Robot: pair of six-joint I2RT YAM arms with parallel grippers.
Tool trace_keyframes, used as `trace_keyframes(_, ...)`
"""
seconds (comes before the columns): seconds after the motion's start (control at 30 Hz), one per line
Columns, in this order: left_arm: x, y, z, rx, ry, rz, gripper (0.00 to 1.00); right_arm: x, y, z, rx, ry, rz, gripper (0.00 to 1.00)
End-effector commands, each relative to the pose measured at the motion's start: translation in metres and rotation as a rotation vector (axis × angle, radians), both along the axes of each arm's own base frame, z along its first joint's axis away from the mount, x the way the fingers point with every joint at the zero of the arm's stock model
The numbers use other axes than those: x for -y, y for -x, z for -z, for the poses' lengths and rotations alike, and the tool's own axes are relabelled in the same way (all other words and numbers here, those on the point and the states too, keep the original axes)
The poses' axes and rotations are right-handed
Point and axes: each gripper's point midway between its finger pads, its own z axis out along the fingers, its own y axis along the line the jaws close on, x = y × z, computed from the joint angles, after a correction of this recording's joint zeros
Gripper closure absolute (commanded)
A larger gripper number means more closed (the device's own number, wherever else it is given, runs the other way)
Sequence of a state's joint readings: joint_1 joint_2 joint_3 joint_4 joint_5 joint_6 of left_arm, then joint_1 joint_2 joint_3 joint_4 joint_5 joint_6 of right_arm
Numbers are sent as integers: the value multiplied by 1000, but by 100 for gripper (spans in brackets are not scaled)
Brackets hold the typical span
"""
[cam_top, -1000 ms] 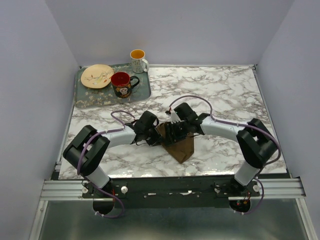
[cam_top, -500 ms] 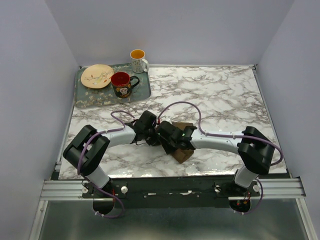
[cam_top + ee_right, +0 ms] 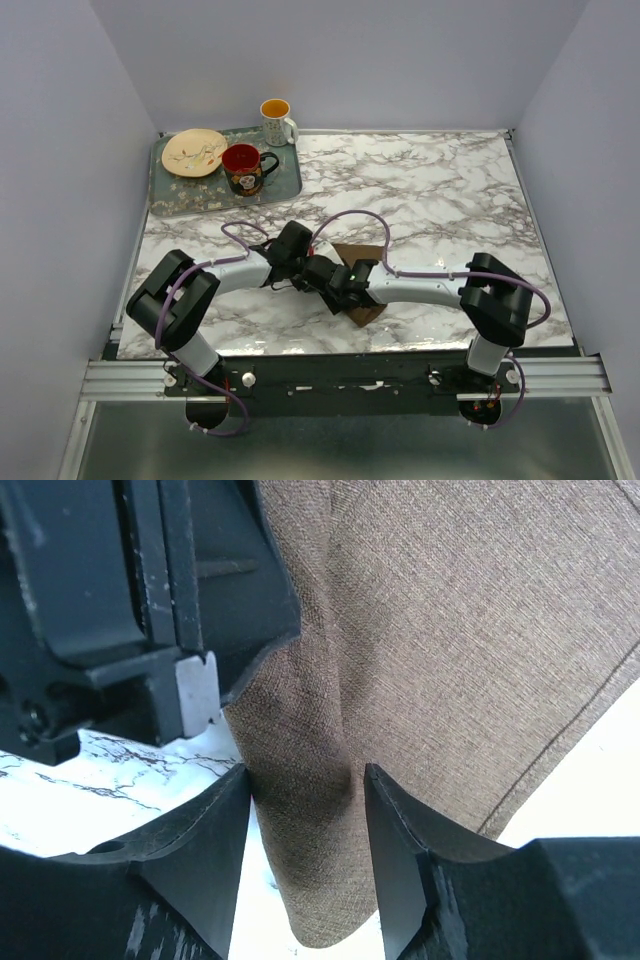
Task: Fold the napkin, place the utensils inside, and roll it up
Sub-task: Roll the napkin with the utensil
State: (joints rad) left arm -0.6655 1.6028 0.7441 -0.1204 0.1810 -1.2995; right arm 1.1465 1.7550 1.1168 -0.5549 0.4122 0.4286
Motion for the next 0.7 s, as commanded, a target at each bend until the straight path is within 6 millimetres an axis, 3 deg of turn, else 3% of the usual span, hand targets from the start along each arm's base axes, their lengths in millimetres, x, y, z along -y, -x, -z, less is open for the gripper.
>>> trace_keyframes(0.0, -21, 21, 32, -86, -117, 2, 93, -26, 7, -9, 44, 20, -112, 43)
trace_keyframes(0.23, -21, 21, 31, -84, -107, -5, 93, -37, 12, 1, 17, 11, -137, 44)
trace_keyframes(0.37, -20, 21, 30, -82, -96, -6, 93, -42, 16, 10, -6, -11, -139, 50)
trace_keyframes(0.53, -21, 23, 29, -80, -92, -7, 93, -34, 14, 15, 5, -9, -103, 80)
trace_keyframes(0.67, -22, 23, 27, -68, -73, -7, 89, -26, 10, 18, -13, -34, -81, 93)
